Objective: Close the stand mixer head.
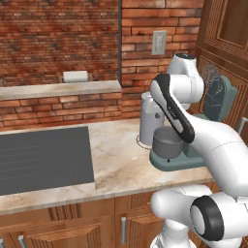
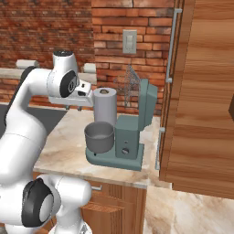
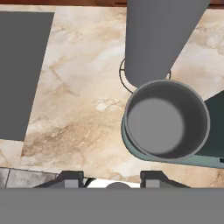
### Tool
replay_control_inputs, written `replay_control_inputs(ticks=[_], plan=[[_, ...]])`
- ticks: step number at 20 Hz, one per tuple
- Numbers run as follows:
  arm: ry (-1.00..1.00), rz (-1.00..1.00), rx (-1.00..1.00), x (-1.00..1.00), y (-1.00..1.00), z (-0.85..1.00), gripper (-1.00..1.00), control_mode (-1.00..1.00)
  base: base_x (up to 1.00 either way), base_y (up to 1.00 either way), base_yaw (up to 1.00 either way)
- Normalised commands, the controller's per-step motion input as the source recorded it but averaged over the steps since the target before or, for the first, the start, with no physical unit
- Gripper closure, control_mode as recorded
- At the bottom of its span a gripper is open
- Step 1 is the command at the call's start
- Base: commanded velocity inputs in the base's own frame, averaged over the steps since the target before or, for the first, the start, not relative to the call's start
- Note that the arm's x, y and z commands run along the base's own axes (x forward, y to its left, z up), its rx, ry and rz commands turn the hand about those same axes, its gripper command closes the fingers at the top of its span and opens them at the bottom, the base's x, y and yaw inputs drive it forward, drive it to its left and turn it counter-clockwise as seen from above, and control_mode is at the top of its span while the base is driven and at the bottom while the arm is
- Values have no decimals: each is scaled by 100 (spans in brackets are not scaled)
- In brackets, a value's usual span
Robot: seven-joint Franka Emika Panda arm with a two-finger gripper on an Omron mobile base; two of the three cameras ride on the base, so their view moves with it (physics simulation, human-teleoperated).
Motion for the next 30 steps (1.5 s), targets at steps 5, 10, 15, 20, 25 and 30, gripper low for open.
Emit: replay_control_inputs(ticks=[5,10,15,20,25,30], plan=[[-3,1,-3,-6,-9,2,-100,-100,0,0,0],[-10,12,0,-56,-65,18,-100,-100,0,0,0],[-11,24,-10,-60,-85,20,-100,-100,0,0,0],[-9,29,-2,-4,-69,14,-100,-100,0,0,0],[-12,32,-14,24,-46,29,-100,-100,0,0,0],[-19,23,-36,11,-15,32,-100,-100,0,0,0]])
